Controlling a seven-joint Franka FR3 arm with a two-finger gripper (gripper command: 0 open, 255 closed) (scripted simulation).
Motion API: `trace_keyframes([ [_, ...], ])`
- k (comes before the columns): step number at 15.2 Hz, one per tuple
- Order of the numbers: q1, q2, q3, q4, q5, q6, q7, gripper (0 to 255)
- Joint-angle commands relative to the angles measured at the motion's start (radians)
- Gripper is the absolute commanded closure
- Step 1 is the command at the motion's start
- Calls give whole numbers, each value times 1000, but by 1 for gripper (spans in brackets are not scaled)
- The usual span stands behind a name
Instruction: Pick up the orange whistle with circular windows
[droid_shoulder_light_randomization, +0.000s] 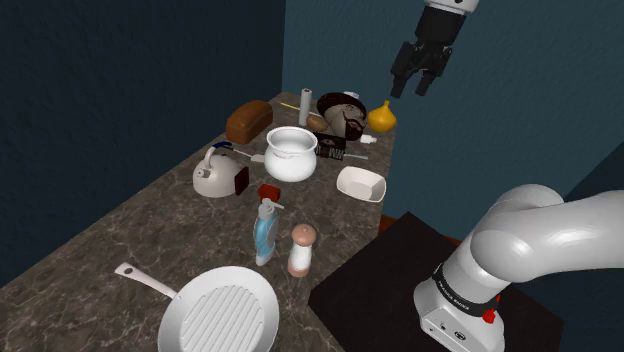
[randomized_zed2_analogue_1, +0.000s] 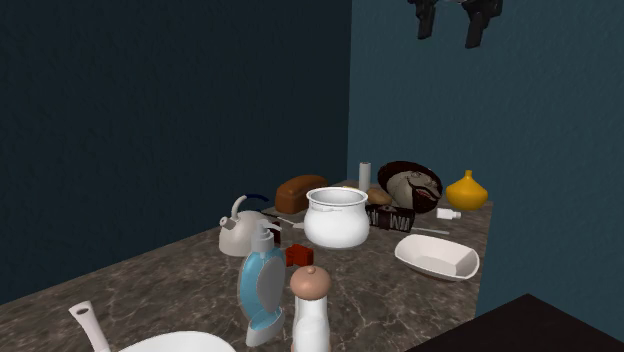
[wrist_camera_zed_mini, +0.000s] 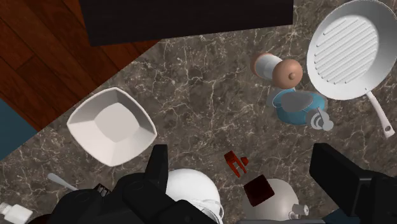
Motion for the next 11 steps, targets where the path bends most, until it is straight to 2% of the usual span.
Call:
trace_keyframes([
  [1,0,0,0,0,0,0,0,0],
  [11,36,223,17,-115,7,330,-42,0],
])
